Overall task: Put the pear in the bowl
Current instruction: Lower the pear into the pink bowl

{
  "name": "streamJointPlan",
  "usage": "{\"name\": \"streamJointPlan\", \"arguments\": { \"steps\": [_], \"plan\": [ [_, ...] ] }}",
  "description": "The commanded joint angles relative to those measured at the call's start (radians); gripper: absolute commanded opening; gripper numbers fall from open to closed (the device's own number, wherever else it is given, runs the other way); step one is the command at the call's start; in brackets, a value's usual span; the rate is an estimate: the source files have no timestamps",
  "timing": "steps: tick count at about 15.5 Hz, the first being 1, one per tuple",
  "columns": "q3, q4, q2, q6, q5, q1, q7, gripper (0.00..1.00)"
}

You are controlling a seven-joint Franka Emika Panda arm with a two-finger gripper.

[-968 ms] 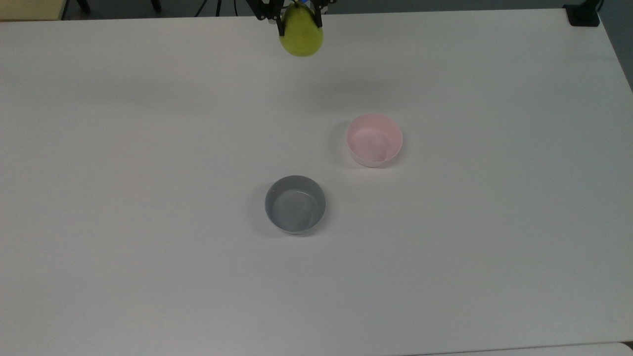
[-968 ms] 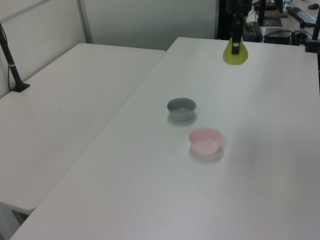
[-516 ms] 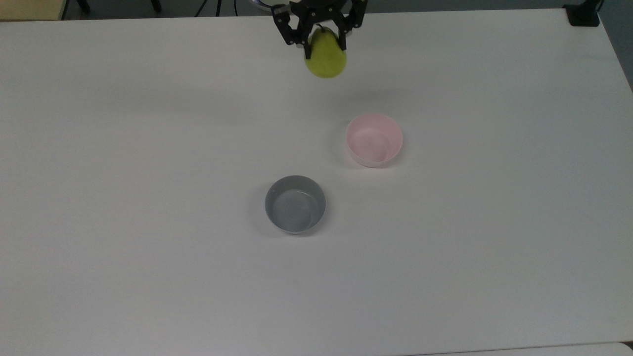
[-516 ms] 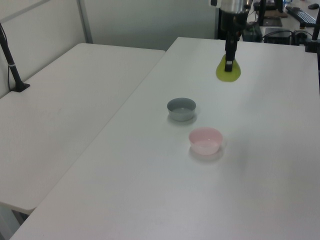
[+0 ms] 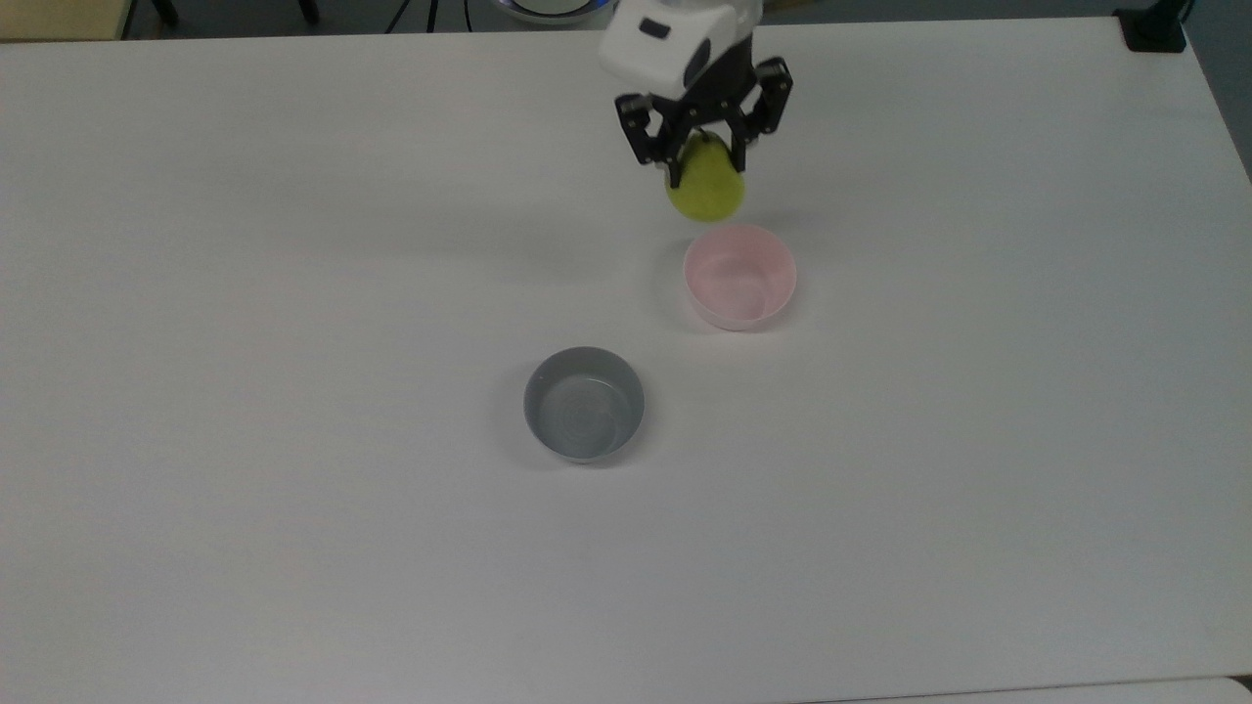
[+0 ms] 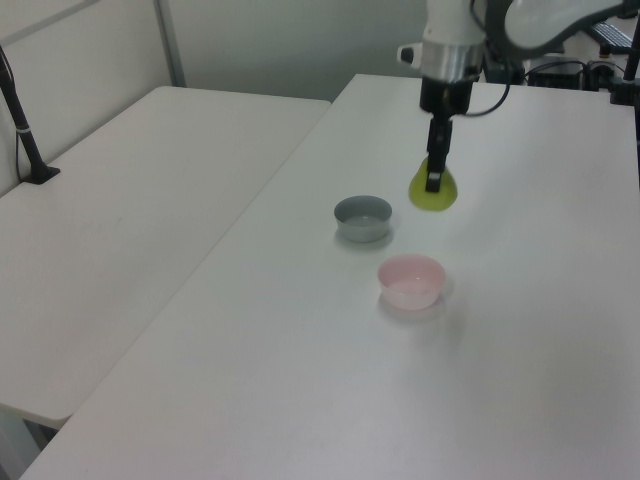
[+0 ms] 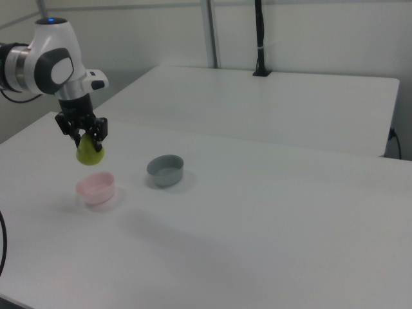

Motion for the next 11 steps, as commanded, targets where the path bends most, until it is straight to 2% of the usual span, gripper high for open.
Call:
{"name": "streamJointPlan", "arguments": {
  "steps": [1, 11],
  "plan": [
    [-0.004, -0.003, 0.065, 0.086, 0.004, 0.041, 0.066, 0.0],
    [-0.002, -0.003, 0.185, 0.176, -0.012, 0.081, 0.081, 0.0]
  ]
}}
